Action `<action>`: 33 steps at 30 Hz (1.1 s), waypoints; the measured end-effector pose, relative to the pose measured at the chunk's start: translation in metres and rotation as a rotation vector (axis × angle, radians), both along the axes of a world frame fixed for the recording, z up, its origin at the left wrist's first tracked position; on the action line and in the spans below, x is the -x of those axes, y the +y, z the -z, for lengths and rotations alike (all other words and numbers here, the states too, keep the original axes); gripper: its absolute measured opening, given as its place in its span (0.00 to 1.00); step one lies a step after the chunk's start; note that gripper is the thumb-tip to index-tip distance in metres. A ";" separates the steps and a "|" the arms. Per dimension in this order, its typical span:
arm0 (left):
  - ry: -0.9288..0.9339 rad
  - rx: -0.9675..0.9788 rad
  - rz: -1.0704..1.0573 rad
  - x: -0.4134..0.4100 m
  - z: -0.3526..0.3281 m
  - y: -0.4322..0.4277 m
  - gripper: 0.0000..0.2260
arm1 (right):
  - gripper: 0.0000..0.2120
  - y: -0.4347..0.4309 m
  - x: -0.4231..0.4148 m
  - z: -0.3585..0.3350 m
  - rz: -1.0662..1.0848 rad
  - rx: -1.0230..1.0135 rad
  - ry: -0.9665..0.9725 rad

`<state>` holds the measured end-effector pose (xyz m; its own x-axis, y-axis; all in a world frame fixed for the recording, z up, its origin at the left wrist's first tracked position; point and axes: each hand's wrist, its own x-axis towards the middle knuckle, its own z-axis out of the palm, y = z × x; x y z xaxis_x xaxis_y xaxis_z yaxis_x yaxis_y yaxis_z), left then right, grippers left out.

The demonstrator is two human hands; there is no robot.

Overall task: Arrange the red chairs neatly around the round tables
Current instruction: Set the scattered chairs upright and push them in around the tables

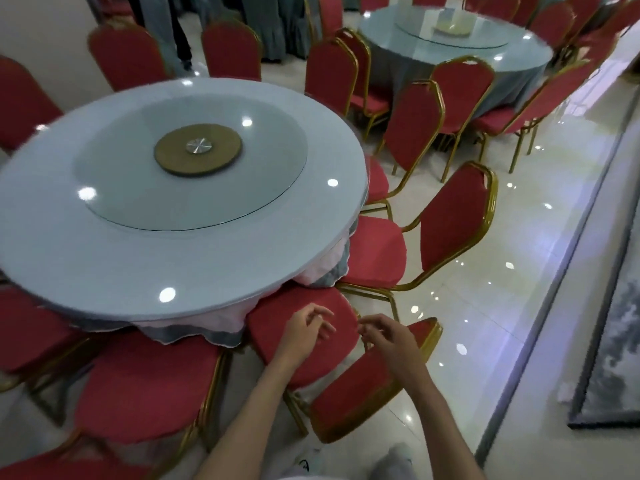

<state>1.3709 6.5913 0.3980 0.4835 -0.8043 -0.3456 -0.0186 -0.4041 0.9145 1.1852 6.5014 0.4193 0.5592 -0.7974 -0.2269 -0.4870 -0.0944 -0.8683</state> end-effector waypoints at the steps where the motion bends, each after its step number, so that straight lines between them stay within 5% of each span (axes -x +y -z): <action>1: 0.004 -0.001 -0.038 -0.001 0.003 -0.005 0.12 | 0.10 -0.011 -0.004 0.002 -0.024 -0.006 -0.011; 10: 0.083 -0.027 -0.459 0.027 0.028 -0.053 0.11 | 0.09 -0.112 -0.029 0.013 -0.422 -0.094 -0.046; 21: 0.042 -0.078 -0.828 0.110 0.039 -0.031 0.11 | 0.08 -0.204 -0.021 0.046 -0.453 -0.374 -0.111; 30: -0.081 -0.389 -0.788 0.169 0.064 -0.002 0.06 | 0.08 -0.191 0.006 0.054 -0.513 -0.384 -0.006; 33: -0.160 -0.464 -0.703 0.179 0.052 -0.012 0.05 | 0.08 -0.188 0.030 0.077 -0.595 -0.278 0.209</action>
